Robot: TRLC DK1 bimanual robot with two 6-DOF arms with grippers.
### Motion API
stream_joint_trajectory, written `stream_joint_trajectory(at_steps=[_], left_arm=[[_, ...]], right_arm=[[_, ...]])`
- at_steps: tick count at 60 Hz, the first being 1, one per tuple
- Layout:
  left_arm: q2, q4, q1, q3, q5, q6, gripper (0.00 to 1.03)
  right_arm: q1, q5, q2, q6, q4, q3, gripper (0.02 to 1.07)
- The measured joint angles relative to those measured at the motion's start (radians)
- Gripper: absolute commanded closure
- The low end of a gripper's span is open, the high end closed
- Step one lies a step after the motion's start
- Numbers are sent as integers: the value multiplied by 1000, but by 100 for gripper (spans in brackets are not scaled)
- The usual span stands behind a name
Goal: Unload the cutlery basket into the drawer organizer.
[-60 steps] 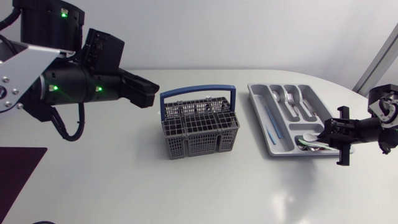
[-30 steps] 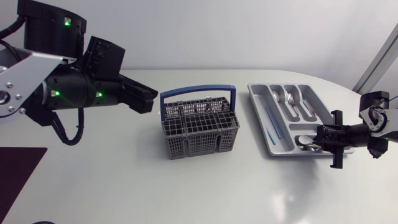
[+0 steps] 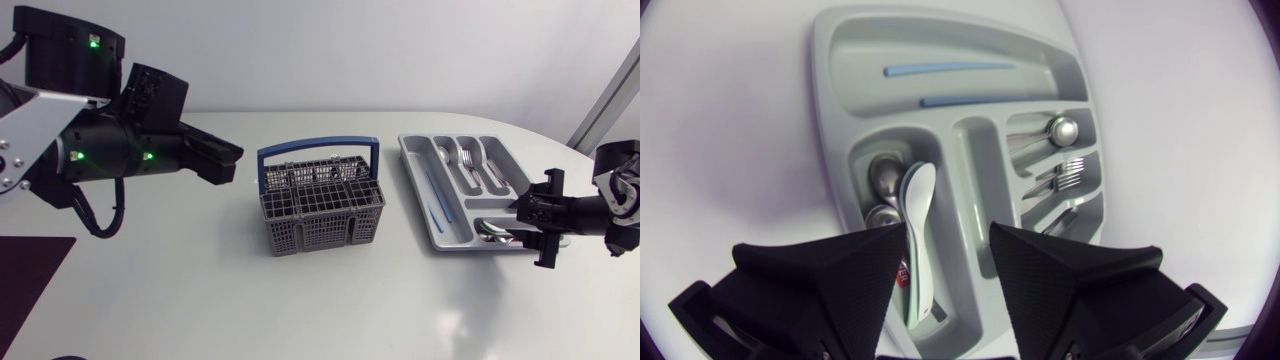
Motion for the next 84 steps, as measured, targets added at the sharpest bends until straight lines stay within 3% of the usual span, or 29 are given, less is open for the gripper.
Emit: stream_joint_trajectory(at_steps=[20, 36, 43, 57, 84], left_arm=[[21, 15, 34, -57, 22, 26, 19], [103, 18, 26, -62, 22, 53, 19], [158, 20, 25, -62, 22, 60, 19], [253, 42, 25, -61, 25, 76, 19], [373, 105, 74, -4, 13, 105, 19]], right_arm=[[263, -40, -204, 338, -63, -15, 37], [528, -38, -201, 727, -51, 18, 37], [583, 16, -141, 837, -3, 78, 37], [653, 146, 16, 945, 54, 152, 37], [772, 261, 75, 1003, 56, 191, 37]])
